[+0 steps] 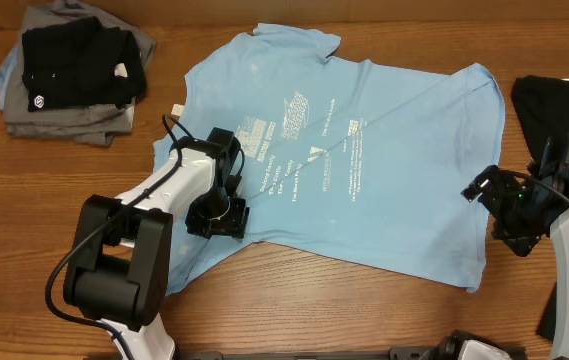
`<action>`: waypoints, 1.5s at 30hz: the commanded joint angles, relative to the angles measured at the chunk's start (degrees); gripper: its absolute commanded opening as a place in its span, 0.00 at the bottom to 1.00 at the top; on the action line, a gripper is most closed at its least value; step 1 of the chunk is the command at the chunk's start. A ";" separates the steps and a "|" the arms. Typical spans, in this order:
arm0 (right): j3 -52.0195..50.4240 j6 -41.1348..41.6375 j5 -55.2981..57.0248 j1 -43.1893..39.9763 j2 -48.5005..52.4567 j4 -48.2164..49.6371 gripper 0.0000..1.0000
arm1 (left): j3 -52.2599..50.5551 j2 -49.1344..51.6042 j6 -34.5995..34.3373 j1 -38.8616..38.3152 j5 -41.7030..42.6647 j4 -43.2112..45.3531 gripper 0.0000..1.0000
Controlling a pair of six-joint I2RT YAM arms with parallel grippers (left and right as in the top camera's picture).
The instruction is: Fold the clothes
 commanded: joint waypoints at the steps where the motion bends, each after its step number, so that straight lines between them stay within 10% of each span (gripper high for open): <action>1: 0.94 -0.24 -0.33 -0.07 -0.15 0.50 0.98 | -0.39 0.72 0.17 -0.33 0.20 0.44 0.36; 8: 0.94 -0.20 -0.35 -0.07 -0.15 1.66 0.98 | 0.87 0.72 -1.07 -0.31 -0.79 -1.07 0.04; 30: 0.94 0.46 -4.63 -0.07 2.27 17.88 0.91 | 19.32 0.70 -2.54 -1.20 -1.05 -13.62 0.04; 45: 0.94 0.42 -4.85 -0.07 18.56 19.87 0.91 | 24.61 0.72 3.48 -5.84 -0.94 1.42 0.06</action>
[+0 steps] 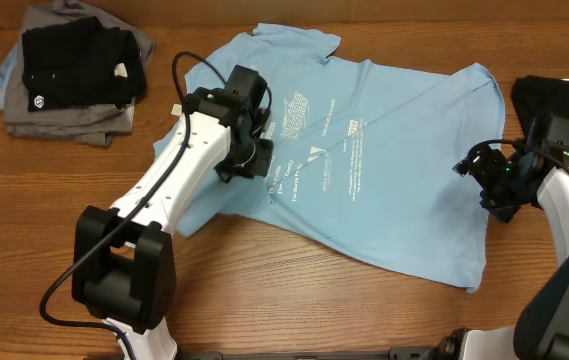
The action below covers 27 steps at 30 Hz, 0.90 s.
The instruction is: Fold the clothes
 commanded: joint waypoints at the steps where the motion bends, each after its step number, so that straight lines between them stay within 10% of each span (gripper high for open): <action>1: 0.94 0.20 -0.33 -0.07 1.42 1.07 0.91 | 1.36 0.39 2.97 -1.01 -0.17 4.07 0.07; 15: 0.94 1.31 9.18 -0.07 2.03 -2.47 0.90 | 1.22 0.61 3.50 -1.11 -3.50 13.27 0.16; 18: 0.94 1.31 9.14 -0.07 2.03 -4.83 0.91 | 1.20 1.20 4.98 -1.09 -3.72 14.64 0.36; 20: 0.94 1.31 8.52 -0.07 2.03 -6.12 0.93 | 1.20 1.75 5.27 -1.11 -3.89 14.80 0.75; 27: 0.98 1.33 6.82 -0.07 0.96 -11.08 0.94 | 1.60 1.22 2.82 -0.96 -4.31 6.43 0.95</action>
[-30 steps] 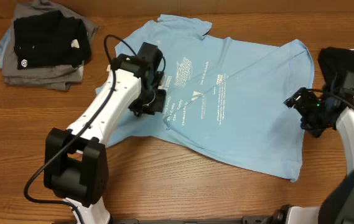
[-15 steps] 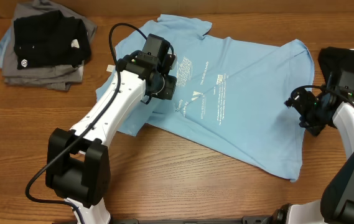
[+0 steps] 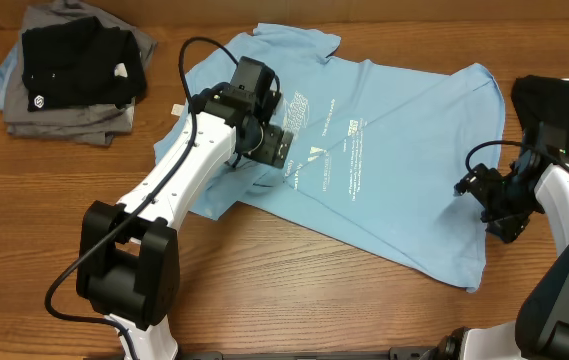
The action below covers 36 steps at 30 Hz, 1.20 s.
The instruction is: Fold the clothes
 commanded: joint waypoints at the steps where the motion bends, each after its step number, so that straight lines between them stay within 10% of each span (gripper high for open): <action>1: 0.98 0.22 -0.72 -0.07 -1.46 -2.03 0.94 | 1.55 -0.24 -1.77 -0.26 -1.01 -4.50 0.95; 15: 0.96 -1.84 -3.50 -0.07 -15.45 -14.32 1.00 | 1.40 -4.39 -12.63 2.82 -5.92 -27.08 0.96; 36: -1.62 -6.05 -12.35 -0.04 -17.66 -19.74 0.99 | -15.37 -4.15 -16.52 7.17 6.69 -11.74 0.92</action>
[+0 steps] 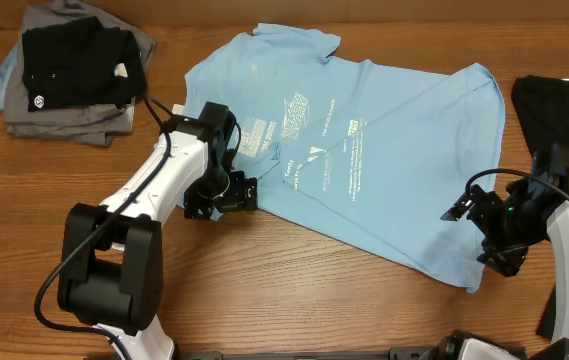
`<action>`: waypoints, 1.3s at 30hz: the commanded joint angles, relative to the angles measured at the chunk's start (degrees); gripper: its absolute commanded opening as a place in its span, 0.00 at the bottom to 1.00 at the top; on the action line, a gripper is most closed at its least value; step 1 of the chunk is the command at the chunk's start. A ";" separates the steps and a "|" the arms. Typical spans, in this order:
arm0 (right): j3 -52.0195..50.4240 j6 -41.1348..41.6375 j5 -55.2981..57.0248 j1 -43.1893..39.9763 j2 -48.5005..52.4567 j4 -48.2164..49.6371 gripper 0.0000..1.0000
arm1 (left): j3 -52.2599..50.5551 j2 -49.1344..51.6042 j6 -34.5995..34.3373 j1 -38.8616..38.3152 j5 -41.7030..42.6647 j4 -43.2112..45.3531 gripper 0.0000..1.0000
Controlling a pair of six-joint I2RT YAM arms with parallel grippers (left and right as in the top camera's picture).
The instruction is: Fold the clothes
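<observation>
A light blue T-shirt (364, 160) with white print lies spread on the wooden table, its near-left corner turned in so the left side looks narrower. My left gripper (221, 200) sits low at the shirt's near-left edge, its fingers apart with no cloth visibly between them. At the shirt's near-right side edge my right gripper (471, 238) is open, one fingertip (454, 213) over the cloth. There are no wrist views, so the contact under either gripper is hidden.
A stack of folded clothes (69, 70), black on grey, lies at the far left corner. A black garment (564, 110) lies at the right edge. Bare wooden table (314, 300) runs along the front.
My left gripper has moved from the middle of the shirt's print back to the near-left edge, leaving the turned-in cloth behind. My right gripper has shifted slightly nearer along the right edge.
At first my left gripper was at the shirt's near-left corner and the right at the right side edge. Then the left gripper was farther in over the print with that corner drawn inward. Now the corner stays folded in and the left gripper is back at the new edge.
</observation>
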 commanded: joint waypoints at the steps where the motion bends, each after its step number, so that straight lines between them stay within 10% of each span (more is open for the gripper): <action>1: -0.39 -1.03 -2.80 -0.04 -0.90 -0.04 0.99 | -0.48 -1.07 -1.31 0.15 -2.62 1.01 0.92; 24: -0.42 1.20 -5.40 -0.07 -18.84 -10.27 1.00 | -4.26 -0.72 -2.36 2.51 -3.32 13.29 0.80; 39: -0.46 10.08 1.03 -0.07 -22.10 -12.17 1.00 | -4.26 2.03 -0.17 2.51 -1.60 16.13 0.35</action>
